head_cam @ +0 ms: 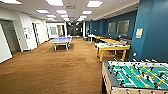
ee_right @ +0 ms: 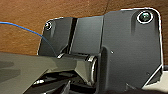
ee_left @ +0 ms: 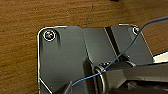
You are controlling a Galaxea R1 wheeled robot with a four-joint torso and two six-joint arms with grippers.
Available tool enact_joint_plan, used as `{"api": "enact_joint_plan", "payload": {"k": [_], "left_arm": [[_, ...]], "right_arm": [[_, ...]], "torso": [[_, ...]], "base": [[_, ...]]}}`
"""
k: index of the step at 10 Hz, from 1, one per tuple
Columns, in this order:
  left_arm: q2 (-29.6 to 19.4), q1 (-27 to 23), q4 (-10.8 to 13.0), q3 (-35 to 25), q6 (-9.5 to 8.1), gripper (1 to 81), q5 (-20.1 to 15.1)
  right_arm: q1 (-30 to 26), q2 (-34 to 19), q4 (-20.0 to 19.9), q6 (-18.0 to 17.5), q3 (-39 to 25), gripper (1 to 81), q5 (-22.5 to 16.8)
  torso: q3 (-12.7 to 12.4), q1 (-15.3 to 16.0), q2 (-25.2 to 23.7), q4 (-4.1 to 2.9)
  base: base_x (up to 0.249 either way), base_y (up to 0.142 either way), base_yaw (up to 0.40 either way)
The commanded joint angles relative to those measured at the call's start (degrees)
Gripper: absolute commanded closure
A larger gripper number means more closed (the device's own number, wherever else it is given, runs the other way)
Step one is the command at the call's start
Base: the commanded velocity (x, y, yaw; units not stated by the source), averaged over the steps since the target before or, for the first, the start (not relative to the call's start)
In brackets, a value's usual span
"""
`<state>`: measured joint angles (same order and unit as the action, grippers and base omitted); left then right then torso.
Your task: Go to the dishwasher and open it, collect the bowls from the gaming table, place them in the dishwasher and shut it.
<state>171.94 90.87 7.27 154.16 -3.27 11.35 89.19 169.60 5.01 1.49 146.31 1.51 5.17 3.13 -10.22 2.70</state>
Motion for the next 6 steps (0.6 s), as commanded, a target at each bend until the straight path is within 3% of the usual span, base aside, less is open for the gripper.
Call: {"api": "enact_joint_plan", "payload": {"k": [1,6], "left_arm": [[-0.5,-2.8,-0.4,-0.1,-0.07,1.0,-2.5],[-0.4,-2.8,-0.3,-0.1,0.02,1.0,-2.5]], "right_arm": [[-3.4,0.2,1.1,0.3,-0.3,1.0,-2.8],[-3.3,0.2,1.1,0.3,-0.1,1.0,-2.8]], "torso": [[0.0,0.0,0.0,0.0],[0.0,0.0,0.0,0.0]], "base": [[0.134,0.074,0.0],[0.134,0.075,0.0]]}}
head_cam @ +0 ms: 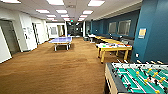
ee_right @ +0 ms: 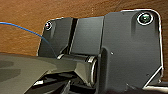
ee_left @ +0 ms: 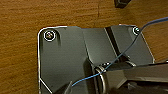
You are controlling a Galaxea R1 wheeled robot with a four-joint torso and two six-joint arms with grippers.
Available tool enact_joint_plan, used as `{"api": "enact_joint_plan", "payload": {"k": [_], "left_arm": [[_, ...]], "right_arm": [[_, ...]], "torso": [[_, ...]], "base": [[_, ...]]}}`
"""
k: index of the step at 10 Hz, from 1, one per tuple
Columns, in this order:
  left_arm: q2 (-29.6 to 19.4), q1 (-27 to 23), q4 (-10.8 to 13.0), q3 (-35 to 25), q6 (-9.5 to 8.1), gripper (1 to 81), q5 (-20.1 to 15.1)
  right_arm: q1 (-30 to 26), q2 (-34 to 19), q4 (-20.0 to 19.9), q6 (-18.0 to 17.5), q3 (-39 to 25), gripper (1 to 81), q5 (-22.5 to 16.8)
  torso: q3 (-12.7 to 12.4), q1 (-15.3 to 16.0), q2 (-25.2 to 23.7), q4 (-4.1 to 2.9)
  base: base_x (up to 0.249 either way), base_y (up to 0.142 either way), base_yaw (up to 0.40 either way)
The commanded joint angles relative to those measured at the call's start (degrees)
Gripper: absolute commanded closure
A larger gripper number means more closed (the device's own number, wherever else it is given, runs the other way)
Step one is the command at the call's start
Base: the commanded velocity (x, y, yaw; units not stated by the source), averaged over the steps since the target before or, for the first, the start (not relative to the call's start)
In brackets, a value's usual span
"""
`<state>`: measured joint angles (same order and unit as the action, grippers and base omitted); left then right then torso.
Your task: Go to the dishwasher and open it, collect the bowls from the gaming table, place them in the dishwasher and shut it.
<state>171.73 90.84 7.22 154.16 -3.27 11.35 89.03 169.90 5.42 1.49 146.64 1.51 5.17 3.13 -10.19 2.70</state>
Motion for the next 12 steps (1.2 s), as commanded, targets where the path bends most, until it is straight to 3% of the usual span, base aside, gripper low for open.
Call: {"api": "enact_joint_plan", "payload": {"k": [1,12], "left_arm": [[-0.1,-2.8,-0.3,-0.1,0.02,1.0,-2.5],[0.0,-2.8,-0.3,-0.1,0.02,1.0,-2.4]], "right_arm": [[-3.0,-0.1,0.7,0.3,-0.4,1.0,-2.7],[-2.9,-0.1,-0.2,0.2,0.0,1.0,-2.7]], "torso": [[0.0,0.0,0.0,0.0],[0.0,0.0,0.0,0.0]], "base": [[0.133,0.072,0.0],[0.175,0.006,0.0]]}}
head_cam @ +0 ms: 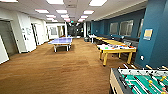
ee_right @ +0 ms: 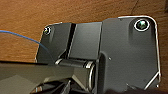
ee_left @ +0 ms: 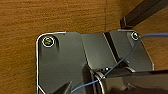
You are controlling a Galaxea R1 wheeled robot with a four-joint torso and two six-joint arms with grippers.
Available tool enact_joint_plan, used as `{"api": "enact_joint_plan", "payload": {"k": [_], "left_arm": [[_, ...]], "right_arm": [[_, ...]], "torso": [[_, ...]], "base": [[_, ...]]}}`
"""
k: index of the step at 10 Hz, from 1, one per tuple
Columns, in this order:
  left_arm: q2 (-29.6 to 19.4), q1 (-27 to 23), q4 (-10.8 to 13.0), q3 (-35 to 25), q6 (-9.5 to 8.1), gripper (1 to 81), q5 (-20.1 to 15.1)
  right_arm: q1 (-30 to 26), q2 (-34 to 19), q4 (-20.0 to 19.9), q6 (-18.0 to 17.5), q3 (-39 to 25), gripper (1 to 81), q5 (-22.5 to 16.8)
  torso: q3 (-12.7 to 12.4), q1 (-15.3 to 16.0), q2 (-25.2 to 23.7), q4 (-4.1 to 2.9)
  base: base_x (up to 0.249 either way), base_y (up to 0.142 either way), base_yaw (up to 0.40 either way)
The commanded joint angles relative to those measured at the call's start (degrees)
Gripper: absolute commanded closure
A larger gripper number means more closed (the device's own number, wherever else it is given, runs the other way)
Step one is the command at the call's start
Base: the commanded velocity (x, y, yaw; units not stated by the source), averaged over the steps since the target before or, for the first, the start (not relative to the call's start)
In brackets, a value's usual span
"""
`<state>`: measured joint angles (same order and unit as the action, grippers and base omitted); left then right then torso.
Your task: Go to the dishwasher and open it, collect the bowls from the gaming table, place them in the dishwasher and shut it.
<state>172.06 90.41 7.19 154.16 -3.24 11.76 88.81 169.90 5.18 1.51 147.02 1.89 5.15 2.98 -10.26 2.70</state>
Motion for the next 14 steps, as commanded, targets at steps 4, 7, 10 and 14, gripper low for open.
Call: {"api": "enact_joint_plan", "payload": {"k": [4,7,10,14], "left_arm": [[-0.2,-2.4,-0.2,-0.1,-0.01,1.0,-2.8],[-0.2,-2.4,-0.2,-0.1,-0.01,1.0,-2.8],[-0.2,-2.4,-0.2,-0.1,-0.01,1.0,-2.7],[0.0,-2.4,-0.2,-0.1,-0.01,1.0,-2.7]], "right_arm": [[-2.7,-0.1,0.0,0.2,-0.1,1.0,-3.1],[-2.5,0.0,0.1,0.1,-0.1,1.0,-3.1],[-2.5,0.0,0.2,0.2,-0.1,1.0,-3.1],[-2.9,0.3,0.1,0.1,1.1,1.0,-3.1]], "torso": [[0.0,0.0,0.0,0.0],[0.0,0.0,0.0,0.0],[0.0,0.0,0.0,0.0],[0.0,-0.1,0.0,0.0]], "base": [[0.201,0.0,0.0],[0.222,0.0,0.0],[0.247,0.0,0.0],[0.256,0.0,0.0]]}}
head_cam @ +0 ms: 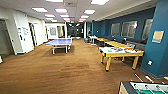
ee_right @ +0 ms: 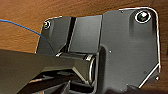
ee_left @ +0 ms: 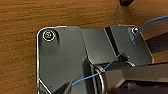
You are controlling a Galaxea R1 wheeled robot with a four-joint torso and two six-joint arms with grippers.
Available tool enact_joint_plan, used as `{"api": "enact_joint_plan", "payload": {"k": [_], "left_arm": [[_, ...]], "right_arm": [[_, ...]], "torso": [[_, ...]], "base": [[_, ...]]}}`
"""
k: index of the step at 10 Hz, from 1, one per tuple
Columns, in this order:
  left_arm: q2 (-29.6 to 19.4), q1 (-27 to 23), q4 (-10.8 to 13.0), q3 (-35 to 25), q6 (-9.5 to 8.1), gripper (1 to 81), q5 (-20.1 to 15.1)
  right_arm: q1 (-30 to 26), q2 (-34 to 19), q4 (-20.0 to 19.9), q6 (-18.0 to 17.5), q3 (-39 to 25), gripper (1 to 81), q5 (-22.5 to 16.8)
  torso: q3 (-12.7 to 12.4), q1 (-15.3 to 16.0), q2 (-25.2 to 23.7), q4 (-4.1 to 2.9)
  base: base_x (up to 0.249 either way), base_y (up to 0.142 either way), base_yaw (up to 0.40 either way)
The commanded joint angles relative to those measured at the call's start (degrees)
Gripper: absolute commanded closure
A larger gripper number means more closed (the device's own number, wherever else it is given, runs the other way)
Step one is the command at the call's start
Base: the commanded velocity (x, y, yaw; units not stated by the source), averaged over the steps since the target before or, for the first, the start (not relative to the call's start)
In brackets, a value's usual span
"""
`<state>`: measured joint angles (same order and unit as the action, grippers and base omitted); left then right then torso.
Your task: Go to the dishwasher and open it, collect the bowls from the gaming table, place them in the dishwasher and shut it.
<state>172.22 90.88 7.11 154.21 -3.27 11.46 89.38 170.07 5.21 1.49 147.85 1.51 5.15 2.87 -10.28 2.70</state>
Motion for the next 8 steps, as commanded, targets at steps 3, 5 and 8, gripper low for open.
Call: {"api": "enact_joint_plan", "payload": {"k": [3,5,8], "left_arm": [[-0.3,-2.9,-0.2,-0.1,0.02,1.0,-2.2],[-0.6,-2.9,-0.3,-0.1,0.01,1.0,-2.0],[-0.5,-2.9,-0.3,-0.1,-0.07,1.0,-2.1]], "right_arm": [[-3.5,1.2,0.0,0.0,1.8,1.0,-2.8],[-3.8,1.0,-0.2,-0.5,2.9,1.0,-2.8],[-3.7,1.1,-1.5,-1.0,2.8,1.0,-3.0]], "torso": [[0.0,0.0,0.0,0.0],[0.0,0.0,0.0,0.0],[0.0,0.0,0.0,0.0]], "base": [[0.257,0.0,0.0],[0.257,0.0,0.0],[0.257,0.0,0.0]]}}
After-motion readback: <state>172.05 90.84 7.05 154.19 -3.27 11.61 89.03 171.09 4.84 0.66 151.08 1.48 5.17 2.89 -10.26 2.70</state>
